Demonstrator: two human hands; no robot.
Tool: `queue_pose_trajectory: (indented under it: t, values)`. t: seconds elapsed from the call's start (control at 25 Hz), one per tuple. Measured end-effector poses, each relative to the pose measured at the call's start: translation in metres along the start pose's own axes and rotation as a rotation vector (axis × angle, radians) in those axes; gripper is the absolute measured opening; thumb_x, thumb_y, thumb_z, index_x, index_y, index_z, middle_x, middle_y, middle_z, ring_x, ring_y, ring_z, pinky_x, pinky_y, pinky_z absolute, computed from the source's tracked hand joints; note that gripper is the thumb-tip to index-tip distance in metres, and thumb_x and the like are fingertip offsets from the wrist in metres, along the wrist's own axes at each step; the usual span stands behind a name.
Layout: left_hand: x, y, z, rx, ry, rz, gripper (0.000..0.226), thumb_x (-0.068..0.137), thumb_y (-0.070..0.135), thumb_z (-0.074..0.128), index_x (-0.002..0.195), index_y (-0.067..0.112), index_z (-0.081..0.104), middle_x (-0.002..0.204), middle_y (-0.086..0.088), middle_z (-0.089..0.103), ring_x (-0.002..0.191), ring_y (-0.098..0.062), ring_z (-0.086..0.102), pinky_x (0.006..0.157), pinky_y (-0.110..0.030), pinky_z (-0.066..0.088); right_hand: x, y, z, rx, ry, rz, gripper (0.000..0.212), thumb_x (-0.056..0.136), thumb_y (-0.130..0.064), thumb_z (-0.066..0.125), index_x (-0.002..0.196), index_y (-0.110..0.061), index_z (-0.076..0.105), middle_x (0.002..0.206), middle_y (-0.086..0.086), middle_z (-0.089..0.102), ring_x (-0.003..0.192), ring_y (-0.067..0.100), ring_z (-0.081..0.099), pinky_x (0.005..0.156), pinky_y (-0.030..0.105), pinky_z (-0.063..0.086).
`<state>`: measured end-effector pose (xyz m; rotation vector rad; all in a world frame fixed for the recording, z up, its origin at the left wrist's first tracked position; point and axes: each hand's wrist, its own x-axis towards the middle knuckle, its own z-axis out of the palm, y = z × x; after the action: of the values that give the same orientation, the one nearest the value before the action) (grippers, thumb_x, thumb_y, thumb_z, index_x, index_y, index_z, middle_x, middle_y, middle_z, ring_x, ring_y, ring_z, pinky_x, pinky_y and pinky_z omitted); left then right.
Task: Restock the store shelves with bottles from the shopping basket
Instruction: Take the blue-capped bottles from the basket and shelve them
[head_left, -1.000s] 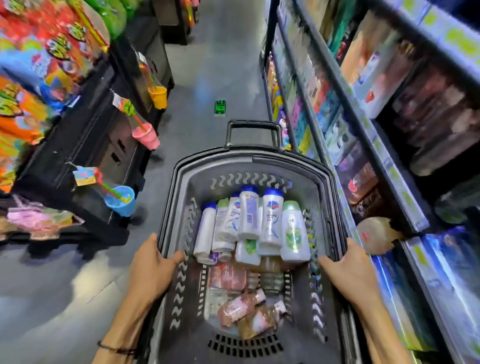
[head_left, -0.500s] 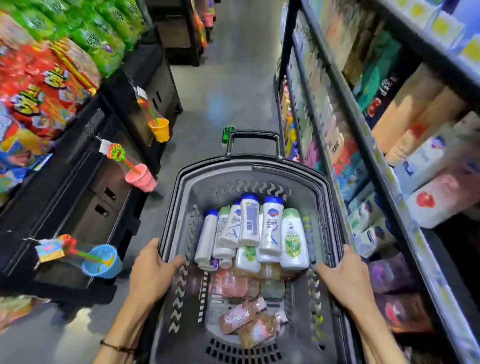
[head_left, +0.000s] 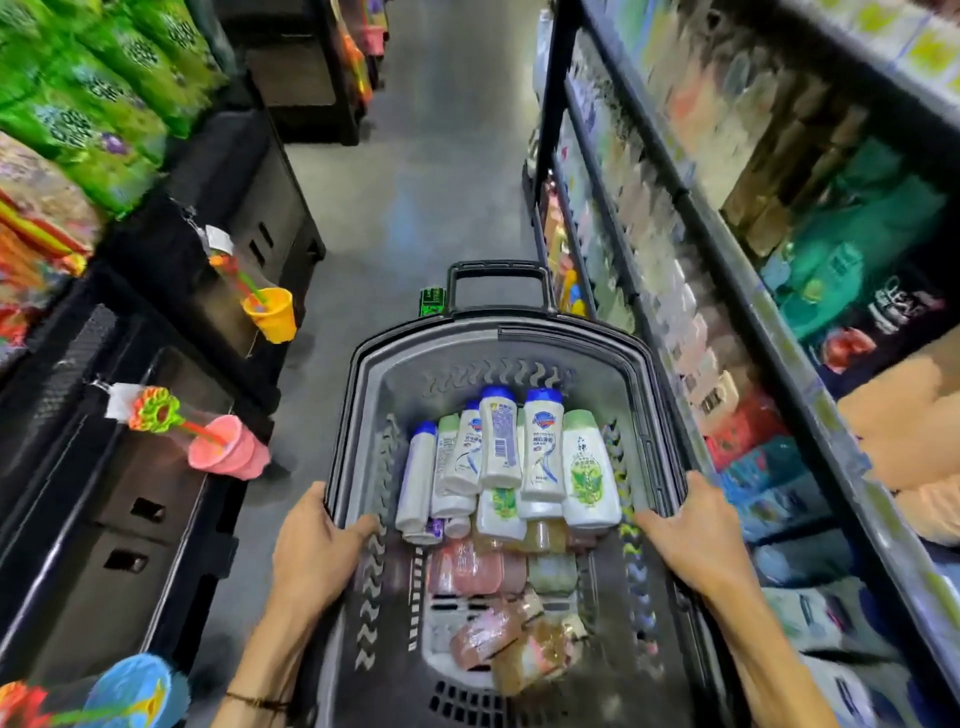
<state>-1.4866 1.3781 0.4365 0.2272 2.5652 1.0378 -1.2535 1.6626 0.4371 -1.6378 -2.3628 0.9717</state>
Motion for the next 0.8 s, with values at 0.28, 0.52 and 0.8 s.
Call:
queue_pose_trajectory:
  t: [0.28, 0.52, 0.8]
  values:
    - [0.189, 0.061, 0.014, 0.092, -0.03, 0.018, 0.041, 0.079, 0.023, 0.084, 0.1, 0.006, 0.053, 0.064, -0.004, 0.053, 0.071, -0.034, 0.057, 0.073, -0.047, 0.051, 0.15, -0.095, 0.037, -0.04, 0.04, 0.095, 0.068, 0.072, -0.035, 0.083, 0.121, 0.003, 0.056, 0.107, 0.024, 0.069, 0.106, 0.041, 0.064, 0.08, 0.042, 0.049]
    - [0.306, 0.084, 0.069, 0.101, -0.023, -0.048, 0.053, 0.082, 0.033, 0.082, 0.114, -0.001, 0.057, 0.085, -0.012, 0.066, 0.09, -0.039, 0.065, 0.077, -0.041, 0.05, 0.283, -0.13, 0.081, 0.0, -0.047, 0.076, 0.044, 0.074, -0.04, 0.082, 0.095, -0.009, 0.059, 0.088, 0.006, 0.066, 0.089, 0.034, 0.063, 0.075, 0.041, 0.052]
    - [0.426, 0.06, 0.177, 0.262, -0.073, -0.17, 0.048, 0.083, 0.041, 0.079, 0.079, 0.008, 0.046, 0.071, -0.012, 0.06, 0.076, -0.039, 0.061, 0.066, -0.044, 0.05, 0.42, -0.106, 0.174, 0.018, -0.123, 0.055, 0.033, 0.075, -0.027, 0.083, 0.089, -0.01, 0.058, 0.07, -0.008, 0.061, 0.063, 0.008, 0.058, 0.051, 0.017, 0.039]
